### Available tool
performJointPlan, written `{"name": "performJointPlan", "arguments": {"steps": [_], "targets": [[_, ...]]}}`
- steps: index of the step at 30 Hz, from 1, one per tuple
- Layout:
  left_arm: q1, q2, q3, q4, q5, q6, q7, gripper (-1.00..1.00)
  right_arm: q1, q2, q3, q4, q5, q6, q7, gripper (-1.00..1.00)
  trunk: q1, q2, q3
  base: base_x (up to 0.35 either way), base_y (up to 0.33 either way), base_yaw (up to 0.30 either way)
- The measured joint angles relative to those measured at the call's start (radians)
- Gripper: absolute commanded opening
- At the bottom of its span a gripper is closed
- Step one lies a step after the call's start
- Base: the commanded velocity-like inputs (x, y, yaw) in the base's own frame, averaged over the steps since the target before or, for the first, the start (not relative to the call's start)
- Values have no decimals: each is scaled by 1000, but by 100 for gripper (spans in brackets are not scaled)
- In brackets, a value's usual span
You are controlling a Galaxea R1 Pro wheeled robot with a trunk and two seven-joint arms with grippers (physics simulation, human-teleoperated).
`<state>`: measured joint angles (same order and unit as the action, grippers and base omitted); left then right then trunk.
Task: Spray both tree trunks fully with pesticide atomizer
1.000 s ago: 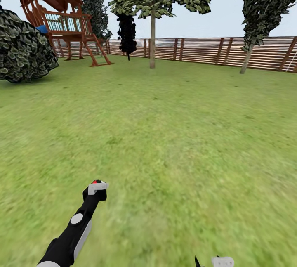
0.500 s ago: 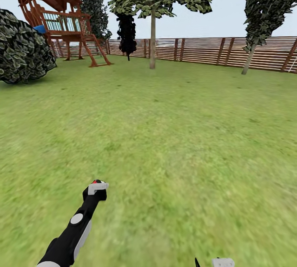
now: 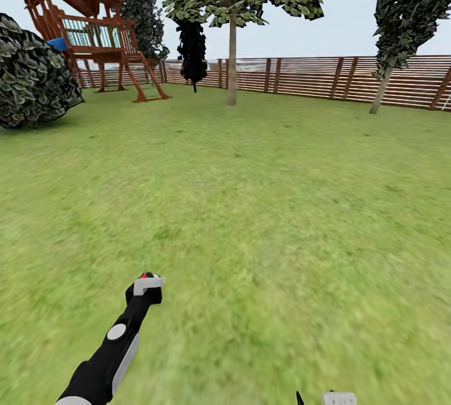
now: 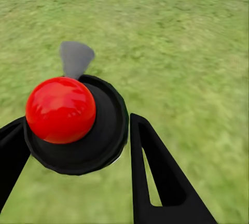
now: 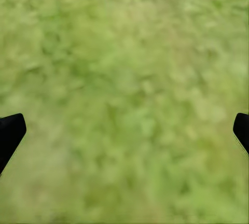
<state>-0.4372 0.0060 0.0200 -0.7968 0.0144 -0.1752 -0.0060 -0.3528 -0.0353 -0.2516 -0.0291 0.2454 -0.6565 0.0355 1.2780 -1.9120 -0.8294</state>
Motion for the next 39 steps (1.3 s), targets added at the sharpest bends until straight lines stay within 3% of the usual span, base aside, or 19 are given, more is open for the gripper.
{"name": "performJointPlan", "arguments": {"steps": [39], "targets": [[0, -1, 0, -1, 1, 3, 2, -100, 0, 0, 0, 0, 0, 0, 0, 100, 0, 0, 0, 340, 0, 0]]}}
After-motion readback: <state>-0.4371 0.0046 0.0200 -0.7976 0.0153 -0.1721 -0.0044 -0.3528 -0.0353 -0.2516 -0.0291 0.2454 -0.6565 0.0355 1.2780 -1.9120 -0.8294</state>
